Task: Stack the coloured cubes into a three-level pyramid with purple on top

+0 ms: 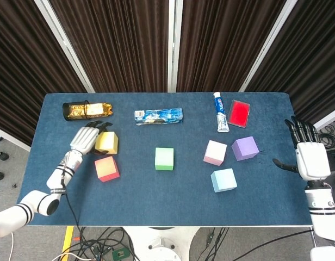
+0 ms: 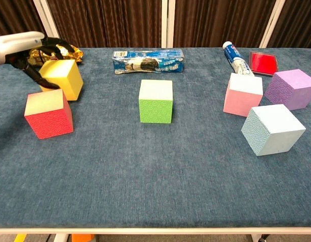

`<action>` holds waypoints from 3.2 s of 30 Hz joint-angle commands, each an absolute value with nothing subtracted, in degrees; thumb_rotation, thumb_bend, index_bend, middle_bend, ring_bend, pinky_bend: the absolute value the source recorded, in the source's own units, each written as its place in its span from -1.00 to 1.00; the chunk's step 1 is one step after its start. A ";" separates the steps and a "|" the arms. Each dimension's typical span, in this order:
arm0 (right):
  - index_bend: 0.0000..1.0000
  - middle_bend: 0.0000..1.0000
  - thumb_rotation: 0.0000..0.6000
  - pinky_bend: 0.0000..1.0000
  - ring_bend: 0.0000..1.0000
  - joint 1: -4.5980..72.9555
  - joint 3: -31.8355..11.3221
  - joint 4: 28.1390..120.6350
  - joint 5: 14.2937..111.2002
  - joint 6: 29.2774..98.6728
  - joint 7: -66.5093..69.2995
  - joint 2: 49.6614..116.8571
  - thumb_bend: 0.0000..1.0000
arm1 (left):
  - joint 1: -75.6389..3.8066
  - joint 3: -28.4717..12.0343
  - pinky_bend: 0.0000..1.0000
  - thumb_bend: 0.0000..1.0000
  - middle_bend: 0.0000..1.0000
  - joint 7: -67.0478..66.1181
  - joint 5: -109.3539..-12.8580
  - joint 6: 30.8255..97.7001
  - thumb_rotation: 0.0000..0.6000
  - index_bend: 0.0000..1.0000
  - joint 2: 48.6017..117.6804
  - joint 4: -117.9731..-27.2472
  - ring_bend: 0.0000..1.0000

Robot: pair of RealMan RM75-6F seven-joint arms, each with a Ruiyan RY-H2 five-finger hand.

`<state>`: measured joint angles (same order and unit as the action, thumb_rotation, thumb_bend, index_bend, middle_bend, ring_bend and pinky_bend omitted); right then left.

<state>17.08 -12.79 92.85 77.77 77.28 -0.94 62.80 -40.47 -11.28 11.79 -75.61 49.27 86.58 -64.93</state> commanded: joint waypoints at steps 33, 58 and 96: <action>-1.00 -1.00 1.00 -1.00 -1.00 16.90 -12.34 85.90 79.06 77.51 8.82 62.78 -0.99 | -44.28 -12.30 -0.70 -0.57 0.21 -18.77 -54.23 58.55 1.00 -0.64 94.43 -86.30 -0.72; -1.00 -1.00 1.00 -1.00 -1.00 17.17 -11.57 84.94 78.51 75.74 7.84 62.49 -0.99 | -45.63 -12.92 -0.70 -0.57 0.27 -15.60 -56.60 55.41 1.00 -0.62 98.72 -79.90 -0.68; -1.00 -1.00 1.00 -1.00 -1.00 17.48 -11.44 85.47 78.05 75.09 6.13 62.81 -1.00 | -44.26 -12.39 -0.72 -0.57 -0.25 -6.99 -62.58 53.11 1.00 -0.62 96.97 -80.02 -0.72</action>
<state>17.47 -11.44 85.47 78.04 75.09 6.13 62.81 -44.28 -12.44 -7.06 -62.51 53.18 97.02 -80.07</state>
